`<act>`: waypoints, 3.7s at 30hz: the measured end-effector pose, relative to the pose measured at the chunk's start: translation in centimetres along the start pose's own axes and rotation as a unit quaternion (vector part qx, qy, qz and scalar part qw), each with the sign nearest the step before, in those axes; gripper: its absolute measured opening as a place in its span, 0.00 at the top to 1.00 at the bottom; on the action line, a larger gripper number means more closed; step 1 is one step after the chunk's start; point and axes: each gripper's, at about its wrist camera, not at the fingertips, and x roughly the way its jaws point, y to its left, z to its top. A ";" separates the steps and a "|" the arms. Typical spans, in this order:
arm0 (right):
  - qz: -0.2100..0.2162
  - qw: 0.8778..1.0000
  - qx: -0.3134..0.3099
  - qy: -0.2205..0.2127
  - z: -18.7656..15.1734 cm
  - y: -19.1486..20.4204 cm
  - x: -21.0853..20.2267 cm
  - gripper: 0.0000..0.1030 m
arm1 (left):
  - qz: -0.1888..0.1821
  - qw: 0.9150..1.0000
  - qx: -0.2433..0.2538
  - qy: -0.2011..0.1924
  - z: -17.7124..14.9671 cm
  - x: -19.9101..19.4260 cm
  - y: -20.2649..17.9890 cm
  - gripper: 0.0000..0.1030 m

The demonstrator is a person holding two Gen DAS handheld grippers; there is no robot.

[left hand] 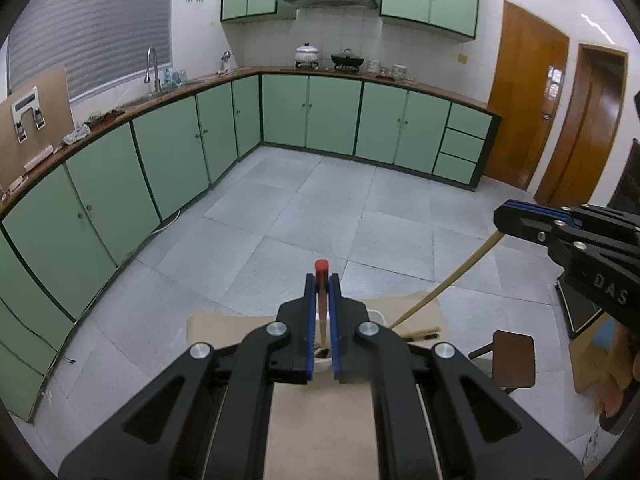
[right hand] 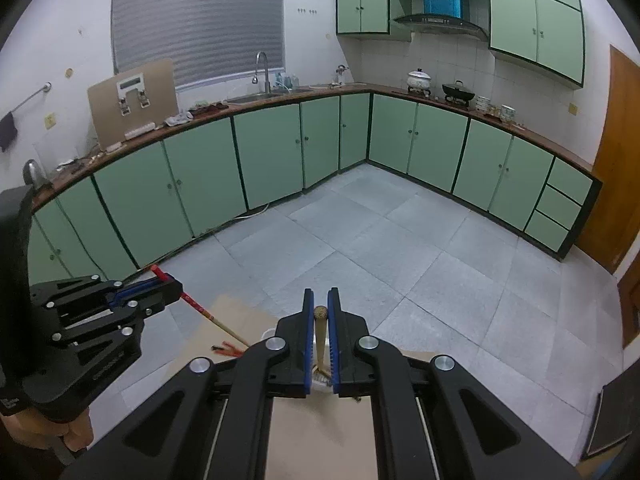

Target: Organize utensils

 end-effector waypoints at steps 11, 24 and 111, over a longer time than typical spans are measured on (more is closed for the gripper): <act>0.002 0.999 0.028 0.041 -2.8 -2.1 9.1 0.94 | -0.010 0.999 -0.030 0.030 -1.5 9.6 2.6 0.95; 0.009 0.996 0.061 0.070 -6.1 -5.1 11.4 0.88 | 0.005 0.998 -0.038 0.048 -4.1 11.6 3.9 0.74; -0.174 0.959 0.108 -0.195 -44.8 11.6 -33.1 0.06 | 0.206 0.954 -0.078 -0.203 -43.1 -38.3 -5.7 0.05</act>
